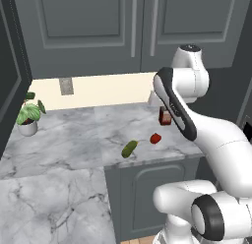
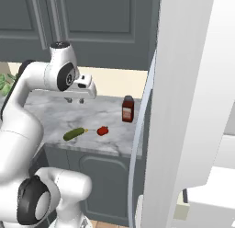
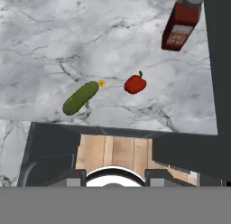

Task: Place the bell pepper and cucumber inside the fridge drawer. Close the drawer after placing the vegetables.

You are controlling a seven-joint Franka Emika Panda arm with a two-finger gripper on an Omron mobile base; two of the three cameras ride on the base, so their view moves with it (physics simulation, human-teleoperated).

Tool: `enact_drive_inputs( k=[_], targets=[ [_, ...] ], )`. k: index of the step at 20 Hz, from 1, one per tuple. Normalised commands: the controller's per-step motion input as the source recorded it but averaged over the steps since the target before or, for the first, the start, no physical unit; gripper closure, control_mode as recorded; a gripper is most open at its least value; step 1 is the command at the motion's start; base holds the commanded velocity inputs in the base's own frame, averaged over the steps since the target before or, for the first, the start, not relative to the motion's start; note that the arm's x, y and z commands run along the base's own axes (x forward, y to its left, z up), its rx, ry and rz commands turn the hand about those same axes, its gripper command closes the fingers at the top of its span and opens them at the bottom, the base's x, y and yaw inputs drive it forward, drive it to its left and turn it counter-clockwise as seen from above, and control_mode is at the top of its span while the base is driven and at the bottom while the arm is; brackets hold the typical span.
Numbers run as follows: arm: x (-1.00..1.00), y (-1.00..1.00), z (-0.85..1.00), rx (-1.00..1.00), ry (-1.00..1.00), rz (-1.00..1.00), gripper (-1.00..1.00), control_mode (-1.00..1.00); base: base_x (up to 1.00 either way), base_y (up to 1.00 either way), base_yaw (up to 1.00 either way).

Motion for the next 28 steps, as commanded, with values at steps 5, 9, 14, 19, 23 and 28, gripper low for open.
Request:
enact_drive_inputs(
  k=[5, 9, 14, 19, 23, 28],
  targets=[
    [-0.52, 0.12, -0.13, -0.03, -0.07, 0.02, -1.00, -1.00, 0.00, 0.00, 0.00],
    [-0.10, 0.79, -0.78, -0.12, -0.01, -0.23, -1.00, -1.00, 0.00, 0.00, 0.00],
    [0.36, 0.90, -0.99, 0.00, 0.14, -0.46, -1.00, -1.00, 0.00, 0.00, 0.00],
    [0.74, 0.43, -1.00, 0.17, 0.14, -0.41, -1.00, -1.00, 0.00, 0.00, 0.00],
    [0.68, 0.01, -0.71, 0.16, 0.11, -0.24, -1.00, -1.00, 0.00, 0.00, 0.00],
    [0.63, -0.04, -0.34, 0.02, 0.14, -0.08, -1.00, -1.00, 0.00, 0.00, 0.00]
  ],
)
